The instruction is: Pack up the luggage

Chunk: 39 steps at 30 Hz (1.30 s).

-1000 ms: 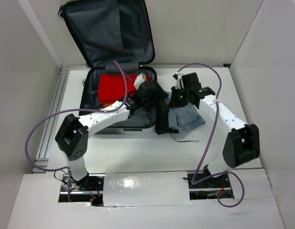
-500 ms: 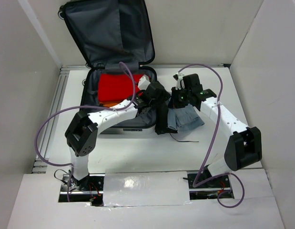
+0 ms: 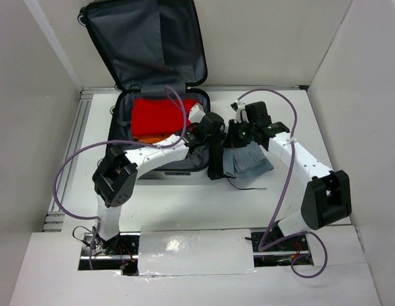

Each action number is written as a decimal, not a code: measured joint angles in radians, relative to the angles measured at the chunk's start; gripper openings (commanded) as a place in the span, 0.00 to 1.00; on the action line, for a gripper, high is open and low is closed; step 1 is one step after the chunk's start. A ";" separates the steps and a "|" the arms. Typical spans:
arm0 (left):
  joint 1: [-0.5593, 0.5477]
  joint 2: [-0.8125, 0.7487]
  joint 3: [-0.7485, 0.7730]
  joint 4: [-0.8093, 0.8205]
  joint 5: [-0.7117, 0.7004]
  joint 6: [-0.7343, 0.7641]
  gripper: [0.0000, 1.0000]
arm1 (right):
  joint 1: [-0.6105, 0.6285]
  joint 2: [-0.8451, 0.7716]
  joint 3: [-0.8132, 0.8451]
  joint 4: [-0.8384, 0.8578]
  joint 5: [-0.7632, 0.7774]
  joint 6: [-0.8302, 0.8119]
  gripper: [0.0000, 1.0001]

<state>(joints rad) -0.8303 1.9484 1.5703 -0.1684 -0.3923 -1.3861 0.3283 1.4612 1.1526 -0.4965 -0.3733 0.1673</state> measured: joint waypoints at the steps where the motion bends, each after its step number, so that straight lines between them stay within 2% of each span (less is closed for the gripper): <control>1: 0.000 0.000 -0.001 0.006 0.002 0.007 0.00 | -0.002 0.000 0.000 0.003 -0.006 0.001 0.07; 3: 0.002 0.000 -0.002 0.014 0.007 0.034 0.00 | -0.008 0.000 0.000 0.002 -0.019 0.006 0.21; 4: 0.005 -0.001 -0.002 0.018 0.010 0.051 0.00 | -0.016 0.000 0.000 0.002 -0.033 0.010 0.37; 7: 0.023 -0.013 -0.019 0.022 0.038 0.121 0.00 | -0.045 0.000 0.002 -0.005 -0.081 0.028 0.60; 8: 0.033 -0.021 -0.029 0.021 0.052 0.151 0.00 | -0.055 0.000 0.004 -0.006 -0.096 0.032 0.73; 12: 0.087 -0.063 -0.068 0.019 0.110 0.264 0.00 | -0.115 -0.015 0.021 -0.013 -0.140 0.030 0.95; 18: 0.216 -0.100 -0.087 0.027 0.270 0.435 0.00 | -0.234 -0.093 0.027 0.015 -0.153 0.037 0.97; 24: 0.325 -0.066 -0.041 -0.002 0.476 0.610 0.00 | -0.329 -0.088 -0.016 0.121 -0.172 0.032 1.00; 30: 0.365 -0.028 0.004 -0.029 0.594 0.729 0.00 | -0.366 0.055 -0.037 0.227 -0.245 0.021 1.00; 39: 0.385 -0.004 0.026 -0.047 0.662 0.806 0.00 | -0.376 0.327 -0.024 0.280 -0.316 0.014 0.97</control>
<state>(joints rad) -0.4458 1.9442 1.5959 -0.2153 0.2695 -0.5800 -0.0479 1.7878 1.1282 -0.2169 -0.6895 0.1810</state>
